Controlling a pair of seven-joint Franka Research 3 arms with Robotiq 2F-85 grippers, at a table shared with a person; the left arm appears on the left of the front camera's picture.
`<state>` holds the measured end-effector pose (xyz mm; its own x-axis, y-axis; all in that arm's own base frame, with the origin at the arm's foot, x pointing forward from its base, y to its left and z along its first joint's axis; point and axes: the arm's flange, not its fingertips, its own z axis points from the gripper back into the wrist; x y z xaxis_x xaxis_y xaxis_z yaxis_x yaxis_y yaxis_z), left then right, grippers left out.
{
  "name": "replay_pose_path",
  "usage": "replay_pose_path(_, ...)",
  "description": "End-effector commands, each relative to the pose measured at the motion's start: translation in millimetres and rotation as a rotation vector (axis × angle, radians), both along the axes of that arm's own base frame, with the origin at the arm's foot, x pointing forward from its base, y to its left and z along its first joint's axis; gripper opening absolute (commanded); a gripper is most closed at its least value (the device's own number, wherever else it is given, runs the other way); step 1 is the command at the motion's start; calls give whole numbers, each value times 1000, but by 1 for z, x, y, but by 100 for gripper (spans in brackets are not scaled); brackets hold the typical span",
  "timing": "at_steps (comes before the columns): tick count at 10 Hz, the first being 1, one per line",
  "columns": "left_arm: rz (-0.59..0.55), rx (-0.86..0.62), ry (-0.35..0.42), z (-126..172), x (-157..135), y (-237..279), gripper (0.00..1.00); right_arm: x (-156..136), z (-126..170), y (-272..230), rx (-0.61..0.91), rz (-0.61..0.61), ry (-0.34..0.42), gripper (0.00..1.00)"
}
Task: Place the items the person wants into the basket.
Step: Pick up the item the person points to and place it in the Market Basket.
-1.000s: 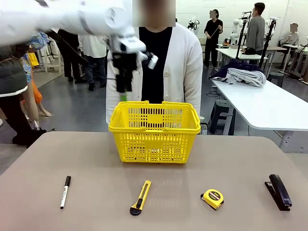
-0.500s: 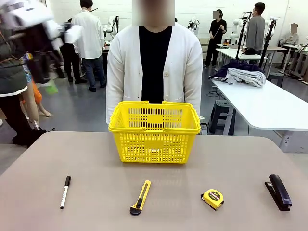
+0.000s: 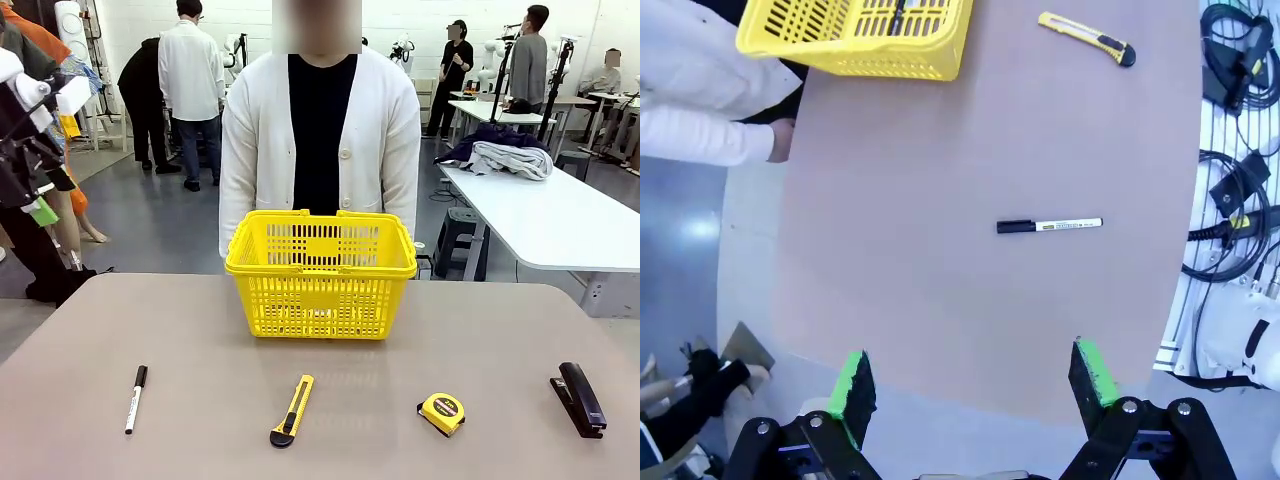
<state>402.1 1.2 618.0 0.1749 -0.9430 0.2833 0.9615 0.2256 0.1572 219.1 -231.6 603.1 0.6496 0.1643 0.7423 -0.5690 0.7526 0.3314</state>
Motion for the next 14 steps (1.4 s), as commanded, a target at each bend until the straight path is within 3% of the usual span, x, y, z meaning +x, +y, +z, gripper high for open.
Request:
replay_pose_path(1, 7, -32, -17, -7, 0, 3, 100, 1, 0, 0, 12, 15, -19, 100)
replay_pose_path(8, -3, -5, 1, -2, 1, 0, 100, 1, 0, 0, 12, 15, -19, 100)
replay_pose_path(9, 36, -175, -33, -7, -7, 24, 100, 1, 0, 0, 12, 15, -19, 100)
replay_pose_path(11, 33, -533, 44, -5, -28, 58, 100, 1, 0, 0, 12, 15, -19, 100)
replay_pose_path(14, -42, -727, 108, 2, -62, 89, 100, 1, 0, 0, 12, 15, -19, 100)
